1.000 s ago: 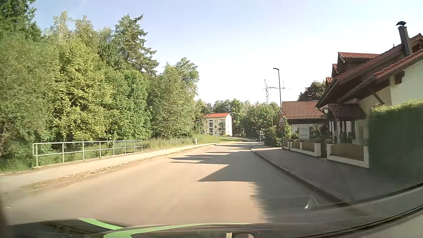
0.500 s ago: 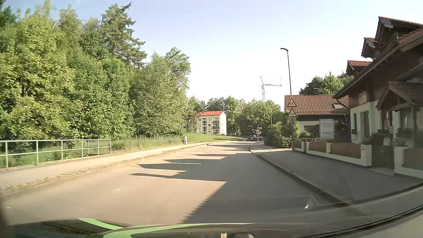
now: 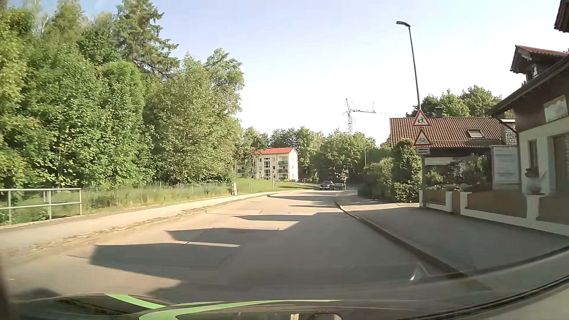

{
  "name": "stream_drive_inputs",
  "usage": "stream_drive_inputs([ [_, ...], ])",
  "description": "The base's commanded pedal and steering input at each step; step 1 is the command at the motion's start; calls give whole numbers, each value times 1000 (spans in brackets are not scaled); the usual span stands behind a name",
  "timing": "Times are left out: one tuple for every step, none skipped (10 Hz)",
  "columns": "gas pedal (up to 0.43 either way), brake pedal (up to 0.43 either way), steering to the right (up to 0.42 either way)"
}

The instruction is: Follow the waypoints while adhering to traffic rules and regulations

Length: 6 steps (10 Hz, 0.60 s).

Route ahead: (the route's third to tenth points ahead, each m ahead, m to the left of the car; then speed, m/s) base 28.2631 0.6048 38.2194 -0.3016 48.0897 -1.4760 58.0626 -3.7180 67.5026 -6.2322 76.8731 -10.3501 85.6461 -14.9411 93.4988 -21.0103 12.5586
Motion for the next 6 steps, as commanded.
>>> stream_drive_inputs([
  [59, 0, 13],
  [59, 0, 12],
  [59, 0, 13],
  [59, 0, 12],
  [47, 0, 11],
  [28, 0, 11],
])
